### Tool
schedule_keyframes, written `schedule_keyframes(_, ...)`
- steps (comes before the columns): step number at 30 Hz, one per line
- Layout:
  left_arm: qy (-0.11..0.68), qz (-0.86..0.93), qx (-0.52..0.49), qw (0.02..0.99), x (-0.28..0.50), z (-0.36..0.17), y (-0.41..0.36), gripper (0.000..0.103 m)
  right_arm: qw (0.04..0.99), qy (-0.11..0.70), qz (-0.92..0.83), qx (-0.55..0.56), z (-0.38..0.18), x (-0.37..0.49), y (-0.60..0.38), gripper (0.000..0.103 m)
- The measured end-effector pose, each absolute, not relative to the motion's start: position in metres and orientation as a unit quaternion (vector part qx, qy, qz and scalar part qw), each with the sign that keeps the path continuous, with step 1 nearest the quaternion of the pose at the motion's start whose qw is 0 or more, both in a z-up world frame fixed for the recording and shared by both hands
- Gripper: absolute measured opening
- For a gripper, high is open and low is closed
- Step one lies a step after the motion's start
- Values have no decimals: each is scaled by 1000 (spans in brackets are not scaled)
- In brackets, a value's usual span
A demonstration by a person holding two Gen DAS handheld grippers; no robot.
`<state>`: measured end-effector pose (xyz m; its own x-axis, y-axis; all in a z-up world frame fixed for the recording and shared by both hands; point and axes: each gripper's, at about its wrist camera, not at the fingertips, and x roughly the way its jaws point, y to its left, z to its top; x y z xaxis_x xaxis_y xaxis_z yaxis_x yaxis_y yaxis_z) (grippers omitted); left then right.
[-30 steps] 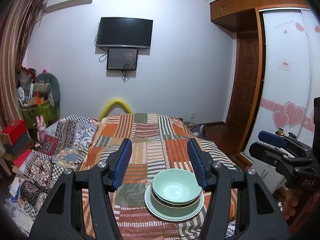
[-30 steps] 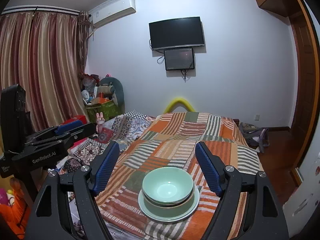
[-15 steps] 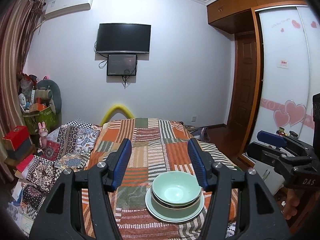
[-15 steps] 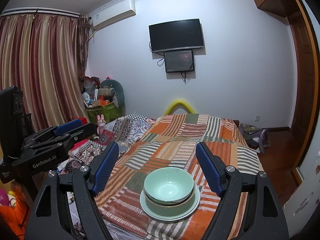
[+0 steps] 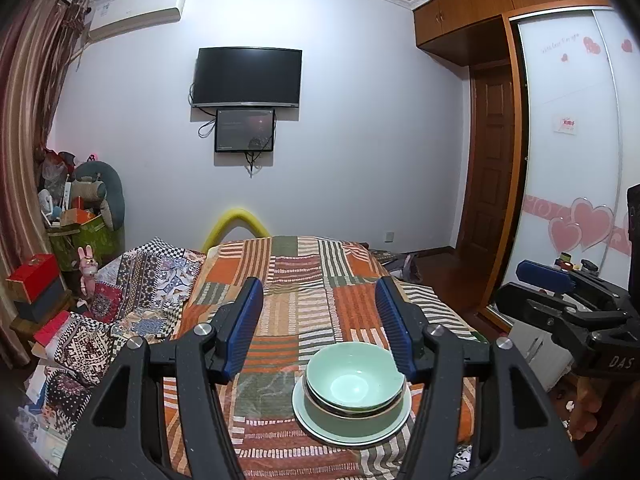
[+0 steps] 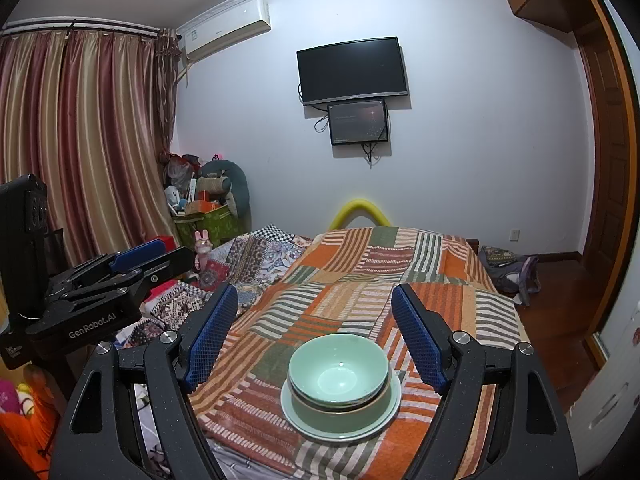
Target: Organize plates and bowls
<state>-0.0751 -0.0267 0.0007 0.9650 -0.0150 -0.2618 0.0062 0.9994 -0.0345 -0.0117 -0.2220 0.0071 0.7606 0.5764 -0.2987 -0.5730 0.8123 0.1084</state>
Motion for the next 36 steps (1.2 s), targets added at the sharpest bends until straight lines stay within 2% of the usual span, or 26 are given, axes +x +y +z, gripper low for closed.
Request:
schedule_keyframes(20,133,-10,-12,991,-73,2,-31,58,938,165,305,11,6,-13,-222,77)
schedule_keyframes(24,132,-11,-13,991,-72,2,-32,65,938,168,304,11,4,-13,-222,77)
schedule_keyframes(36,130,-14,-13,991,-70,2,-38,66,937,176,303,12,4,-11,-219,77)
